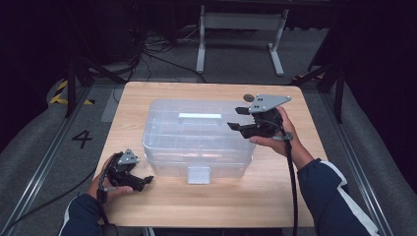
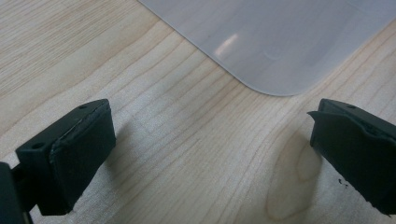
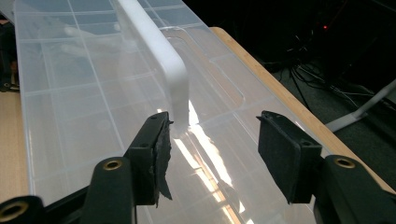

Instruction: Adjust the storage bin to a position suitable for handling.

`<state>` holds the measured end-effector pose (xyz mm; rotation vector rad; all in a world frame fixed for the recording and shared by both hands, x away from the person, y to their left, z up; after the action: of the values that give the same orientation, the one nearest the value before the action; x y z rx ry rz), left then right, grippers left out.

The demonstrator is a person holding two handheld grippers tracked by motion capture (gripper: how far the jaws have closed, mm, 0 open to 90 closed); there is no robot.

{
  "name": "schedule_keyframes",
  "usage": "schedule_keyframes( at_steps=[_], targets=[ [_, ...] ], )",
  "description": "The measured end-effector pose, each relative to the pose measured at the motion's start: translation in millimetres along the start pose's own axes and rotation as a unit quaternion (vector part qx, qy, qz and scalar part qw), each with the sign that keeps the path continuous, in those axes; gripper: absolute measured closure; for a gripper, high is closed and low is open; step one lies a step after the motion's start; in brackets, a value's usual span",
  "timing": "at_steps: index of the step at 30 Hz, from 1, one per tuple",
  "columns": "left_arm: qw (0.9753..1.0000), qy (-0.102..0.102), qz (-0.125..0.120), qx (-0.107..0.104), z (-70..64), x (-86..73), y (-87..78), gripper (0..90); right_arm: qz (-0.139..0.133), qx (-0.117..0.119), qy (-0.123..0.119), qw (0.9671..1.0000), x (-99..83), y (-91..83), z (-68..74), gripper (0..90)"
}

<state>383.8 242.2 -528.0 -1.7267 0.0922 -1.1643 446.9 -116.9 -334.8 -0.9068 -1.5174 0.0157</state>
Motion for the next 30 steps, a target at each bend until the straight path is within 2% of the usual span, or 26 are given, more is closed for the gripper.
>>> schedule_keyframes(
  at_steps=[16,30],
  targets=[
    [1.0000,0.000,0.000,0.000,0.0,0.0,0.0,0.5,0.017,0.017,-0.015,0.9996,10.4,26.5,9.5,56.7],
    [1.0000,0.000,0.000,0.000,0.0,0.0,0.0,0.5,0.038,0.015,-0.021,0.9989,13.8,33.9,14.9,68.1]
  ],
)
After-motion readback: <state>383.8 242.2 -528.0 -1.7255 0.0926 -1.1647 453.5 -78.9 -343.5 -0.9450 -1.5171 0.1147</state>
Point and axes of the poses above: each handheld gripper's, and its own axes: y roughly forward along the jaws, x roughly out of its top, z roughly to its left, the point moved 6 cm from there along y, roughly forward along the jaws, and after that the axes turned 1 degree about -x, right-handed, at the moved point
